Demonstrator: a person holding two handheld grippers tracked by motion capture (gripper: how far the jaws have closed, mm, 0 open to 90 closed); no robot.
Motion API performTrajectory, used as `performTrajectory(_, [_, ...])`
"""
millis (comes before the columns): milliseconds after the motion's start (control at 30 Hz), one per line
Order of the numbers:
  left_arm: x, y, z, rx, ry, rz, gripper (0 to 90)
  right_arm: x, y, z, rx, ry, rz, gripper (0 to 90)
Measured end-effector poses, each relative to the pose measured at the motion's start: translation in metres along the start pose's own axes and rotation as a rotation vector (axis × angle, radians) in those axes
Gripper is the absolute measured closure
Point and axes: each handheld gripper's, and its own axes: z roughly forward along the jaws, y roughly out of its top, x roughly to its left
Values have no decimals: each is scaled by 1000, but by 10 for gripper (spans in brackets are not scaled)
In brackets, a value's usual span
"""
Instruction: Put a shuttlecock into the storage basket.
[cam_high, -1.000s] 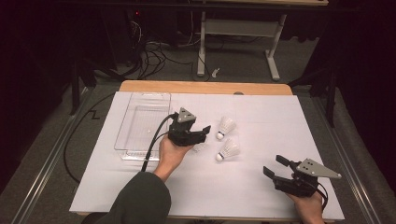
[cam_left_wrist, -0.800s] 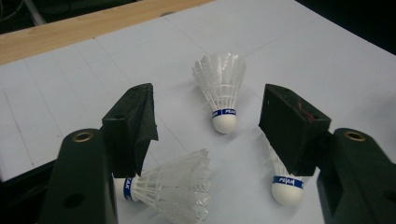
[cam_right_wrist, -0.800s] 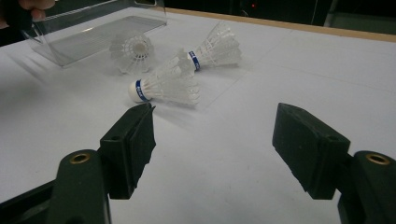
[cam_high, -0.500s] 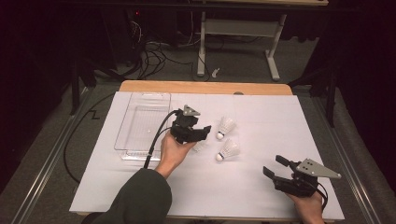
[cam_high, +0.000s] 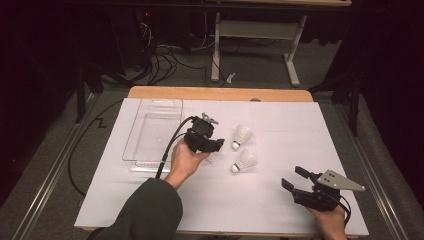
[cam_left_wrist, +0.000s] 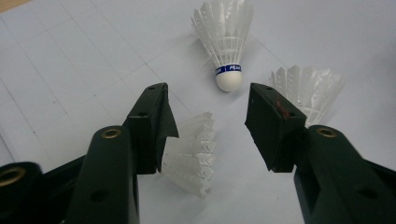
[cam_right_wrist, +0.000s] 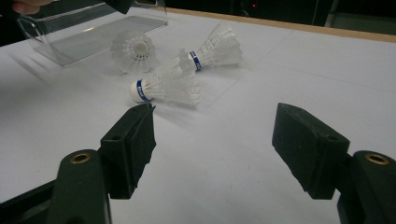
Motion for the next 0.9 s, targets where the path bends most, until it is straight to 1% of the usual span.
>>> performTrajectory(133, [-1, 1, 2, 44, 7, 8, 510, 0, 0, 0, -1, 0, 1, 300])
performTrajectory(200, [-1, 2, 3, 74, 16, 13, 518, 0, 0, 0, 0, 0, 1, 301])
performTrajectory(333, [1, 3, 3, 98, -11, -2, 528, 0, 0, 0, 1, -1, 2, 301])
performTrajectory(500, [2, 5, 3, 138, -1, 0, 527, 0, 0, 0, 2, -3, 0, 301])
performTrajectory(567, [1, 5, 3, 144, 4, 1, 526, 0, 0, 0, 3, -3, 0, 301])
performTrajectory(733, [0, 7, 5, 184, 28, 8, 510, 0, 0, 1, 7, -4, -3, 303])
performTrajectory(900, [0, 7, 9, 209, 30, 5, 515, 0, 0, 0, 6, -3, -4, 303])
